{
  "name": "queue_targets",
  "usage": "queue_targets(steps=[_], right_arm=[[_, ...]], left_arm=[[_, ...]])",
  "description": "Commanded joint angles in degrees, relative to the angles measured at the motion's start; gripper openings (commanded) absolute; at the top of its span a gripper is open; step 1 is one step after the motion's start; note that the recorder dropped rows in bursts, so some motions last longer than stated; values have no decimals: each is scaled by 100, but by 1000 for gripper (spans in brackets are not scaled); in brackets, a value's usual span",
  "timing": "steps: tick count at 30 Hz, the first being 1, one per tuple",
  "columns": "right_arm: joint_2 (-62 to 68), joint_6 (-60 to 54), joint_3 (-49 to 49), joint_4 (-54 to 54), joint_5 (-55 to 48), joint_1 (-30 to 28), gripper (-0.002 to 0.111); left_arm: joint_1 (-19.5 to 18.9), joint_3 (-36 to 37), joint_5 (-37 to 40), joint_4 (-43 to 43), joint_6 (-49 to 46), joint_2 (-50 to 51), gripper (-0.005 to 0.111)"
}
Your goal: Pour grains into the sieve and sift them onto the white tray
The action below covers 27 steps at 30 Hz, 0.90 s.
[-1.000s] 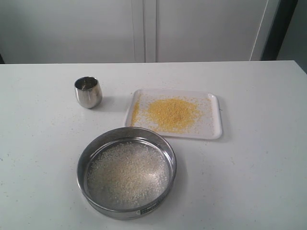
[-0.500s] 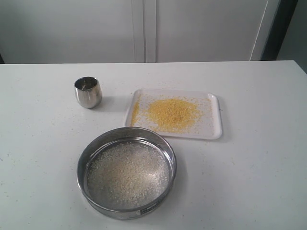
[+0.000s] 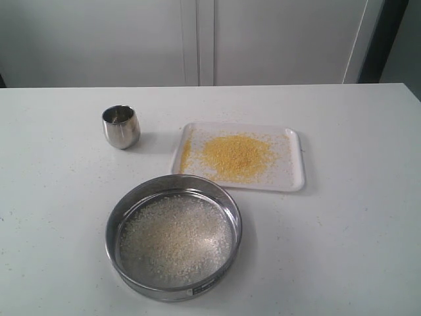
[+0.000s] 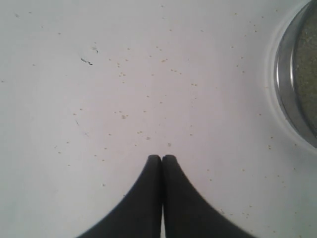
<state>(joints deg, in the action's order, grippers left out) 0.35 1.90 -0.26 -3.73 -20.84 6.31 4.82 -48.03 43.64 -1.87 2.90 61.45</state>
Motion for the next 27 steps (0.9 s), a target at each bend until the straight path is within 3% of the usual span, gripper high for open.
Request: queue_targets(steps=[1, 6, 18, 27], right_arm=[[-35, -37, 26, -33, 92, -64, 0], [-35, -37, 26, -33, 92, -64, 0], [-35, -37, 26, -33, 92, -64, 0], [-35, -37, 26, -33, 92, -64, 0]], left_arm=[[-9, 127, 57, -22, -23, -411, 0], [-9, 538, -80, -22, -23, -966, 0], [-9, 2684, -1307, -22, -12, -3072, 0], [-9, 3490, -2110, -22, -12, -4583, 0]])
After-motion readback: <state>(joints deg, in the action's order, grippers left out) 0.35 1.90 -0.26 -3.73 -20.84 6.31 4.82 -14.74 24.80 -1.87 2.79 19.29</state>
